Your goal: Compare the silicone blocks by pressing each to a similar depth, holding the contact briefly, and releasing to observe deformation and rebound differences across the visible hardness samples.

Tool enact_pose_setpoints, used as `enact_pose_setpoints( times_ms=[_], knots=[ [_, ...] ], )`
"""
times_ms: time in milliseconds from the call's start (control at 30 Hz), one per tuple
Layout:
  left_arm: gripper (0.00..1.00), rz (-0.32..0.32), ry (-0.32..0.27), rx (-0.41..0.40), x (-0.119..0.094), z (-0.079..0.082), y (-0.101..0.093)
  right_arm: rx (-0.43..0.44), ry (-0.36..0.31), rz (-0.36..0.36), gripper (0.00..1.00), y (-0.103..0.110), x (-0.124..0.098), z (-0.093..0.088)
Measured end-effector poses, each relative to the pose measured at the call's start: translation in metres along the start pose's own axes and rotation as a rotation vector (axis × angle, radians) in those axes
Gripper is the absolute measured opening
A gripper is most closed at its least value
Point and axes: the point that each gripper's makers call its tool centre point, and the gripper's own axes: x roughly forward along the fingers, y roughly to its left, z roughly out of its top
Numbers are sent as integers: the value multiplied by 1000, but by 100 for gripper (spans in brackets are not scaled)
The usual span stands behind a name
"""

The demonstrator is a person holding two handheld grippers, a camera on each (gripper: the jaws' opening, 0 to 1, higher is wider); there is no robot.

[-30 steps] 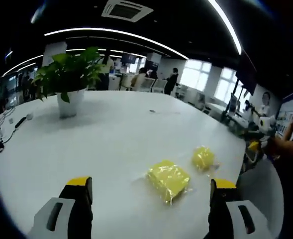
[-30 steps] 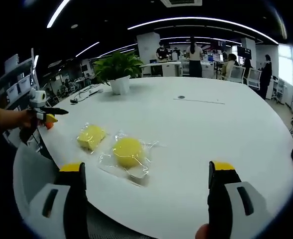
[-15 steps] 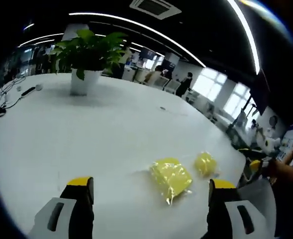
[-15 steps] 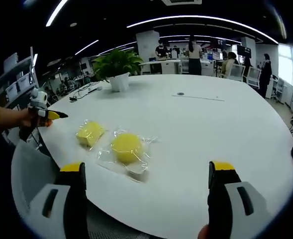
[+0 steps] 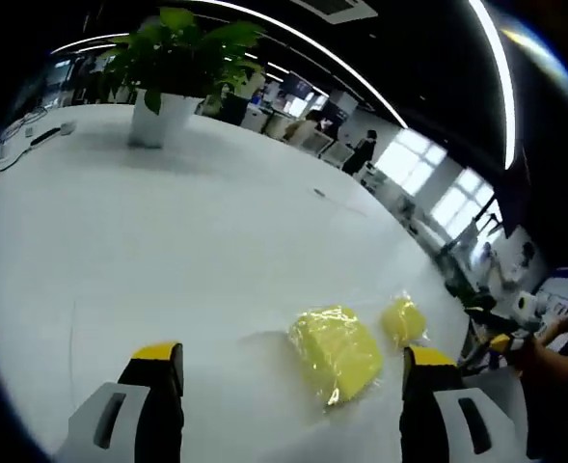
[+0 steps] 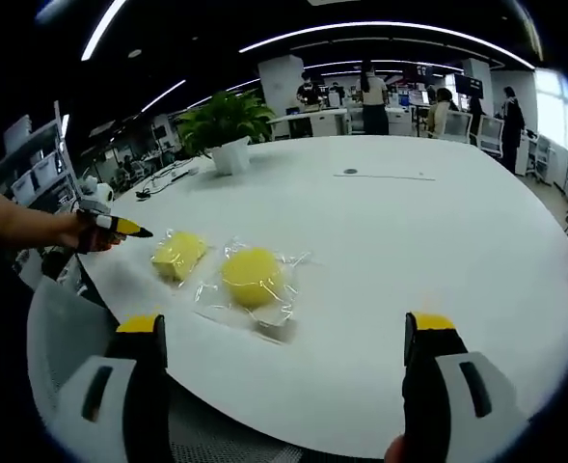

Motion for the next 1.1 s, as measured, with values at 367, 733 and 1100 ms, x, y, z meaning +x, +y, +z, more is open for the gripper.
enact_pose_setpoints(
  times_ms=[367,733,1100],
  knots=[
    [50,-81,0,-194,33,3,-1,23,22,8,96,6,4,-8],
    [8,-124,41,-278,45,-2,-4,35,32,15,96,12,5,-10],
    [0,-208,63,-211,38,-6,-27,45,30,21,96,15,5,-12]
  ],
)
